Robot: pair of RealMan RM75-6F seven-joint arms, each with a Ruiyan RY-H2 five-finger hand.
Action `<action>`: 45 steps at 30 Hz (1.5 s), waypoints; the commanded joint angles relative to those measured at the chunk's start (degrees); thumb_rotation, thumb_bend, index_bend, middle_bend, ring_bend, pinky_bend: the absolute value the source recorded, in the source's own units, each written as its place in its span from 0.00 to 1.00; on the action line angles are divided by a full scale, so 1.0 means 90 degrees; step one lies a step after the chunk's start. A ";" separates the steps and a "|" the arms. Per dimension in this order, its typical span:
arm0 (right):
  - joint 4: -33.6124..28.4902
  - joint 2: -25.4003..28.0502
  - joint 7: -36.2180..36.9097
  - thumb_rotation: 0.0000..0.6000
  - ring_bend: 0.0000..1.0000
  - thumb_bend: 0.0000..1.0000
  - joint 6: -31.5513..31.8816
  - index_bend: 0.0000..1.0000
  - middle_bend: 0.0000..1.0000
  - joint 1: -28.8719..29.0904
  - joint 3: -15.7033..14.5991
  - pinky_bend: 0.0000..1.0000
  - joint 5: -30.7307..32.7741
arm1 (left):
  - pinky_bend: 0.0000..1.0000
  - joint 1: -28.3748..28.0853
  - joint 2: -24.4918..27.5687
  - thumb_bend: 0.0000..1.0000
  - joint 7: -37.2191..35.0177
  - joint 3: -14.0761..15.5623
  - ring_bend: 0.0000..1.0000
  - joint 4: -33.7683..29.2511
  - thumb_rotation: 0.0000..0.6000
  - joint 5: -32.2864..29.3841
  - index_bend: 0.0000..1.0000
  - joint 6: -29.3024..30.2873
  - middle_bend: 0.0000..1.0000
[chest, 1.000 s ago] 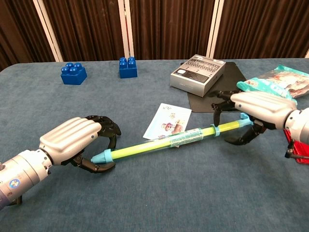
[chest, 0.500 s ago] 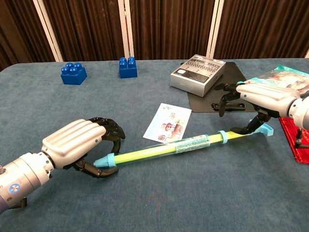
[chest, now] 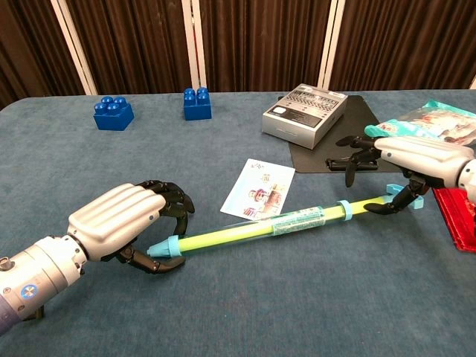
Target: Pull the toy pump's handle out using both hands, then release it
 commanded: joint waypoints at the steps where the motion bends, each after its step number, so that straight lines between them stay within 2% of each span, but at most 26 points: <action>1: 0.0054 0.0016 0.0067 1.00 0.00 0.34 0.0013 0.40 0.03 -0.0007 -0.0023 0.00 0.0003 | 0.15 0.0000 -0.0017 0.33 -0.0013 0.0025 0.13 0.0029 1.00 0.0023 0.56 0.0003 0.24; 7: 0.0302 -0.0042 0.0435 1.00 0.00 0.34 0.0005 0.40 0.03 0.0006 -0.0070 0.00 0.0000 | 0.15 -0.0014 -0.0082 0.33 -0.0024 0.0017 0.13 0.0100 1.00 0.0023 0.56 -0.0011 0.24; 21: 0.1420 -0.0444 0.1691 1.00 0.00 0.35 -0.0105 0.41 0.03 -0.0015 -0.0379 0.00 -0.0147 | 0.15 -0.0113 -0.0255 0.33 -0.0073 -0.0027 0.13 0.0335 1.00 -0.0020 0.56 -0.0166 0.24; 25: 0.1632 -0.0507 0.1909 1.00 0.00 0.38 -0.0080 0.47 0.04 -0.0013 -0.0433 0.00 -0.0200 | 0.15 -0.0123 -0.0282 0.33 -0.0103 -0.0019 0.13 0.0382 1.00 -0.0012 0.56 -0.0165 0.24; 33: 0.1812 -0.0568 0.2037 1.00 0.00 0.43 0.0058 0.69 0.10 -0.0034 -0.0439 0.00 -0.0223 | 0.15 -0.0121 -0.0295 0.33 -0.0122 -0.0010 0.13 0.0397 1.00 -0.0005 0.57 -0.0137 0.24; 38: 0.1827 -0.0545 0.1926 1.00 0.00 0.39 0.0059 0.74 0.13 -0.0053 -0.0410 0.00 -0.0165 | 0.15 -0.0100 -0.0259 0.33 -0.0094 0.0005 0.13 0.0364 1.00 0.0002 0.57 -0.0101 0.25; 45: 0.1494 -0.0316 0.1558 1.00 0.00 0.33 0.0016 0.78 0.15 -0.0081 -0.0336 0.00 -0.0029 | 0.15 -0.0052 -0.0153 0.33 0.0010 -0.0010 0.13 0.0210 1.00 -0.0011 0.57 -0.0008 0.25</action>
